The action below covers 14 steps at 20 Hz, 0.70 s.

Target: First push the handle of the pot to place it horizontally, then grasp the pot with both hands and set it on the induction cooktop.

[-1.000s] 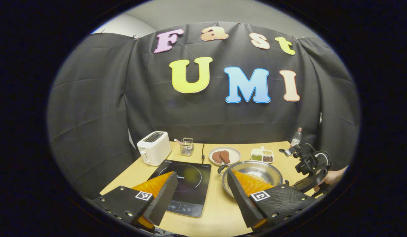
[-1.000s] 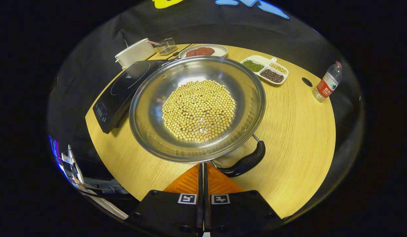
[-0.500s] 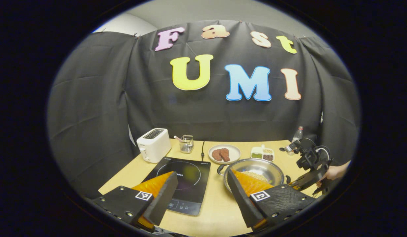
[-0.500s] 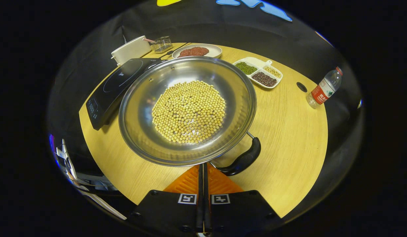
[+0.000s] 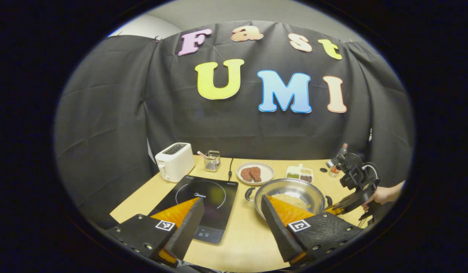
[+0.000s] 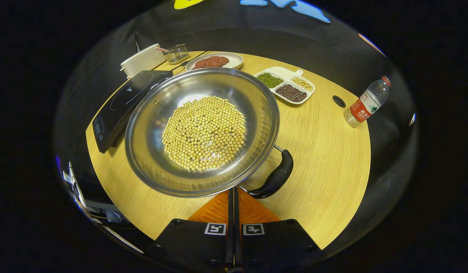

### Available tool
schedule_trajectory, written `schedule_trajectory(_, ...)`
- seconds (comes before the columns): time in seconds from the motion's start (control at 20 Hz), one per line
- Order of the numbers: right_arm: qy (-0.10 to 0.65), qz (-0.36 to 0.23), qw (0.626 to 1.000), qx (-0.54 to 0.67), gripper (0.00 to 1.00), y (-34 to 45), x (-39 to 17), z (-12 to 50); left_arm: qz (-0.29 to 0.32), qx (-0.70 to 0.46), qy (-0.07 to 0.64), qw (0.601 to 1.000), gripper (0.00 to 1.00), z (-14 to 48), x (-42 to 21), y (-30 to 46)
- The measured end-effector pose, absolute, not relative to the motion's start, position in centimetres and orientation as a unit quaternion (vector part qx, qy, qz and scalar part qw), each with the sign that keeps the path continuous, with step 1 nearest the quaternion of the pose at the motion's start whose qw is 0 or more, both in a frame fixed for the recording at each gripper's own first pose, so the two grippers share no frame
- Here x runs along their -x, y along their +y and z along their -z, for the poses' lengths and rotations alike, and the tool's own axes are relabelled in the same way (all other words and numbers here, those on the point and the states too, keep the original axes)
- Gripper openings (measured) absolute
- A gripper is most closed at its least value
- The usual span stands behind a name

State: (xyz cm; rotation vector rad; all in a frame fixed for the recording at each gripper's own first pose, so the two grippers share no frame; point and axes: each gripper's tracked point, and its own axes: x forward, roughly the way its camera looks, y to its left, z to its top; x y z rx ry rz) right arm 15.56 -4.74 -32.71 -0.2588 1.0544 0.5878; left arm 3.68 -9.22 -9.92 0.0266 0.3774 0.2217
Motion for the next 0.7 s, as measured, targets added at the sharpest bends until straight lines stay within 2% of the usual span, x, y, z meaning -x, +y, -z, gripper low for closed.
schedule_trajectory(0.4,0.484,-0.259,0.833,0.069,0.02,-6.1,-18.7,32.6,-0.126,-0.026,0.201,0.971,0.92,12.1,-3.5,-11.0)
schedule_trajectory(0.7,0.486,-0.244,0.839,0.026,0.02,-6.9,-20.2,32.5,-0.138,0.007,0.206,0.969,0.92,13.9,-3.9,-11.6)
